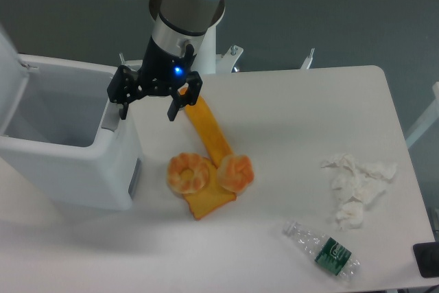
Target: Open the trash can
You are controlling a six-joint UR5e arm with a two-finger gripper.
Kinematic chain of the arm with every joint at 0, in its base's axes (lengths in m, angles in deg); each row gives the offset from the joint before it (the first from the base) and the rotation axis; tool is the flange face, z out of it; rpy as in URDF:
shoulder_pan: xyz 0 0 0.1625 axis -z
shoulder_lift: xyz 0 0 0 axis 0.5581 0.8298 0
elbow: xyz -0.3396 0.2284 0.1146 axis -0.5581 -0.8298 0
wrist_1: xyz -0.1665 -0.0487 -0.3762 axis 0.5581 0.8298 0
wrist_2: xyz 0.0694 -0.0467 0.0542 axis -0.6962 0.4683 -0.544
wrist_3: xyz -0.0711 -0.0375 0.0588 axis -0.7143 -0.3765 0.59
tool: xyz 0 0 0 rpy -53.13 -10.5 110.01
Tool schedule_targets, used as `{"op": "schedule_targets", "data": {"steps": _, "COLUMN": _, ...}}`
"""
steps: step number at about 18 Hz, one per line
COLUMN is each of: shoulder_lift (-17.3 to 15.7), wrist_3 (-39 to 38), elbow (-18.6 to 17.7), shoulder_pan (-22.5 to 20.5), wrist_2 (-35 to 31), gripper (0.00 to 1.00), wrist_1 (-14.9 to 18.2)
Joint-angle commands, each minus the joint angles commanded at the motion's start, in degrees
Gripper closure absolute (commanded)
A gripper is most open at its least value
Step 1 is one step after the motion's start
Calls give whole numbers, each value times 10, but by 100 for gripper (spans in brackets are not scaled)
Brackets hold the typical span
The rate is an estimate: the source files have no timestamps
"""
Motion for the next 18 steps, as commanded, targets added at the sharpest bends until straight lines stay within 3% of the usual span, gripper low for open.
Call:
{"op": "schedule_targets", "data": {"steps": 5, "shoulder_lift": -11, "wrist_3": 2, "elbow": 24, "shoulder_pan": -9, "wrist_2": 4, "gripper": 0, "wrist_1": -1}}
{"op": "schedule_targets", "data": {"steps": 10, "shoulder_lift": -22, "wrist_3": 31, "elbow": 62, "shoulder_pan": -48, "wrist_2": 11, "gripper": 0, "wrist_1": -10}}
{"op": "schedule_targets", "data": {"steps": 13, "shoulder_lift": -12, "wrist_3": 134, "elbow": 76, "shoulder_pan": -53, "wrist_2": -24, "gripper": 0, "wrist_1": -14}}
{"op": "schedule_targets", "data": {"steps": 18, "shoulder_lift": -8, "wrist_3": 358, "elbow": 69, "shoulder_pan": -54, "wrist_2": -177, "gripper": 0, "wrist_1": -21}}
